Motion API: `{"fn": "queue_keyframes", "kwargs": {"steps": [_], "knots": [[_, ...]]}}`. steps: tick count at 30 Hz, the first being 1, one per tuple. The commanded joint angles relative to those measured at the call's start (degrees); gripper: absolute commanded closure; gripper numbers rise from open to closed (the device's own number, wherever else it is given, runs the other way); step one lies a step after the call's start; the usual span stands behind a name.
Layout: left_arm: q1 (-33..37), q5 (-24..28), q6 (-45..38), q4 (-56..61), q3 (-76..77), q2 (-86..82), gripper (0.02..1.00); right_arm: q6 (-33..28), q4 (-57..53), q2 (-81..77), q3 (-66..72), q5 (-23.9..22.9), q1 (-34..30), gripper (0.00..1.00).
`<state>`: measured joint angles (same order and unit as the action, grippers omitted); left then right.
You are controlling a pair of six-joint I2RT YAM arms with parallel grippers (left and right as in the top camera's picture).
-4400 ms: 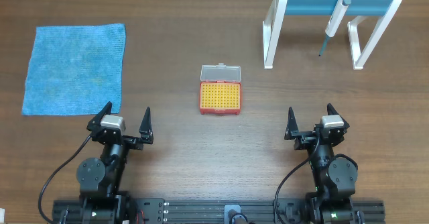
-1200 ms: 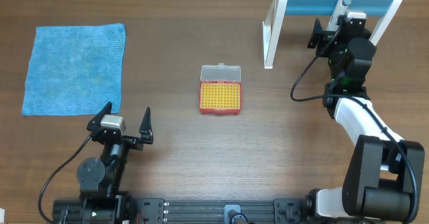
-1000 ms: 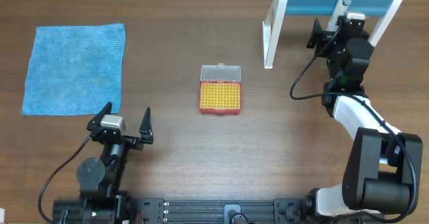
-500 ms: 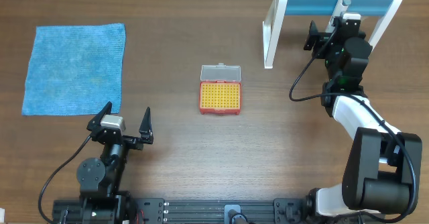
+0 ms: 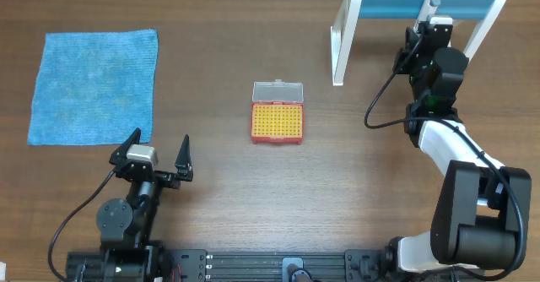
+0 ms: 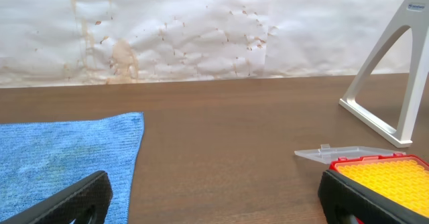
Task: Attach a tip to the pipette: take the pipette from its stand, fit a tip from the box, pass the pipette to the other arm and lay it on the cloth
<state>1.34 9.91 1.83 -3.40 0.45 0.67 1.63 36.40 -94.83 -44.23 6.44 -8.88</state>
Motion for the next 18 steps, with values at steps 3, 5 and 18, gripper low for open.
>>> {"fn": "queue_keyframes", "kwargs": {"steps": [3, 5, 18], "knots": [[-0.1, -0.3, 0.8, -0.3, -0.1, -0.3, 0.018, -0.2, 0.2, -0.4, -1.0, 0.7, 0.5, 0.928], [-0.1, -0.2, 0.8, -0.3, -0.1, -0.3, 0.018, -0.2, 0.5, -0.1, -1.0, 0.7, 0.6, 0.925], [-0.1, -0.3, 0.8, -0.3, -0.1, -0.3, 0.018, -0.2, 1.7, 15.8, 6.9, 0.7, 2.4, 0.925]]}}
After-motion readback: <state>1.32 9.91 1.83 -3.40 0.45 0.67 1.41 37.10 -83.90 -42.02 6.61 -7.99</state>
